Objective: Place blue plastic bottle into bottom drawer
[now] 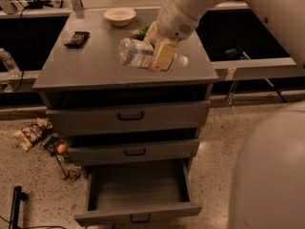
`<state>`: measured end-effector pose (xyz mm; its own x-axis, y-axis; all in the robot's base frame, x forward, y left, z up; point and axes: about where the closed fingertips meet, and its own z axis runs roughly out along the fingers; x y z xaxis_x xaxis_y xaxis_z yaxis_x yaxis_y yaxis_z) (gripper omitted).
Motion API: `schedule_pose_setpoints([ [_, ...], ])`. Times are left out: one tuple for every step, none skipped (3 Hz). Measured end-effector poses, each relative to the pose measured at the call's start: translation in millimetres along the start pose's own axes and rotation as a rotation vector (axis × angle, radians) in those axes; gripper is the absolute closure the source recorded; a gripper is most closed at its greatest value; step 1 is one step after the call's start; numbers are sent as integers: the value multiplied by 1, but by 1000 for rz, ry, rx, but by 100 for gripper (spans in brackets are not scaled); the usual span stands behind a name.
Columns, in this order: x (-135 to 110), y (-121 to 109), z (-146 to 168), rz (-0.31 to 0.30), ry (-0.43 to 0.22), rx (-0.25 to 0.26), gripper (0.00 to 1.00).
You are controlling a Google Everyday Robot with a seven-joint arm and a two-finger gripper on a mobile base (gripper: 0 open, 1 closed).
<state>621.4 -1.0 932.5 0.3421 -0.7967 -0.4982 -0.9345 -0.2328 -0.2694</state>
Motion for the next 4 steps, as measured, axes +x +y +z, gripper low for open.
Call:
schedule_pose_setpoints([
  [11,27,10,14,2,61,100],
  [47,67,53,93,27,30,100],
  [65,98,82,131,42,-34,100],
  [65,99,83,131,42,-35,100],
])
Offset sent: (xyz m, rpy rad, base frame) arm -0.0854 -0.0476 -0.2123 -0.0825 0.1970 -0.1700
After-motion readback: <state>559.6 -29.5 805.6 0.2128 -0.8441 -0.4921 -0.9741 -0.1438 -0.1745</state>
